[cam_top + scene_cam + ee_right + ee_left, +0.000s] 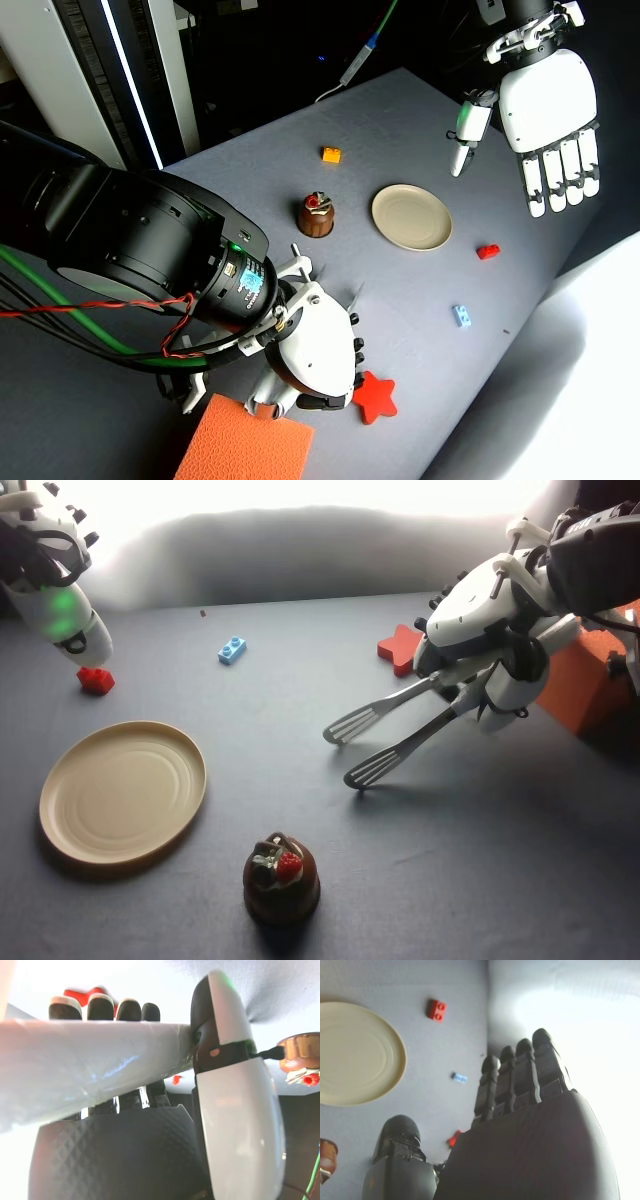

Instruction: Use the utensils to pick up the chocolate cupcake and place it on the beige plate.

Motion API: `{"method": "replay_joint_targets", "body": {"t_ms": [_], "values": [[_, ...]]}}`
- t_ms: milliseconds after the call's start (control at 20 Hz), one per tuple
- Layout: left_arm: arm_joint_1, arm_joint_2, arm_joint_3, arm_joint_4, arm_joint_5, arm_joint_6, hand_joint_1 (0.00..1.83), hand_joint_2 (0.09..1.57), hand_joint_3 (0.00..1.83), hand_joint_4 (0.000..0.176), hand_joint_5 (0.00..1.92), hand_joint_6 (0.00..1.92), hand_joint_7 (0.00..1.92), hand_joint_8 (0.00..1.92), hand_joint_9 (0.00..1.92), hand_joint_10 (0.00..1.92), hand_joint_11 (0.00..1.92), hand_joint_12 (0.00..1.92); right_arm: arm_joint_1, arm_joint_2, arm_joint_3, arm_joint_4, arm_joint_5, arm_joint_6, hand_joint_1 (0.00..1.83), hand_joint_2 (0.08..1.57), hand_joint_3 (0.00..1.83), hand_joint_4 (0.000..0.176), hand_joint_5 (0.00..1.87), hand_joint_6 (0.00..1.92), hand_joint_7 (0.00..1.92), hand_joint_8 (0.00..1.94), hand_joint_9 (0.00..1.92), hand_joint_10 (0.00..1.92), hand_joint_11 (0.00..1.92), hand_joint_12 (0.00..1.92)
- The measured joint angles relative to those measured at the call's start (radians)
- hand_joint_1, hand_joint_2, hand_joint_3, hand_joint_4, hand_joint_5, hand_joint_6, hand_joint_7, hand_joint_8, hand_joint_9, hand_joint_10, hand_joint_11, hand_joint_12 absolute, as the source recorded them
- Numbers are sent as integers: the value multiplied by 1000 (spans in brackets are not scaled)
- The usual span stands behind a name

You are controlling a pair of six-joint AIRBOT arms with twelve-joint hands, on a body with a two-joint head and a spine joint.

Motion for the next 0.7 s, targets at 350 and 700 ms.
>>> {"method": "replay_joint_targets", "body": {"t_ms": [350, 700], "values": [[4, 0, 0, 0, 0, 0, 26, 1111, 1, 0, 73, 0, 45, 0, 3, 0, 0, 27, 12, 4, -1, -6, -18, -1, 1081, 1241, 0, 0, 727, 1363, 517, 1634, 545, 1794, 632, 1921], [4, 0, 0, 1, 0, 0, 57, 1109, 0, 0, 90, 12, 51, 6, 15, 6, 11, 35, 47, 27, -46, -9, -29, -1, 1085, 1237, 0, 0, 736, 1349, 517, 1607, 533, 1791, 619, 1921]]}}
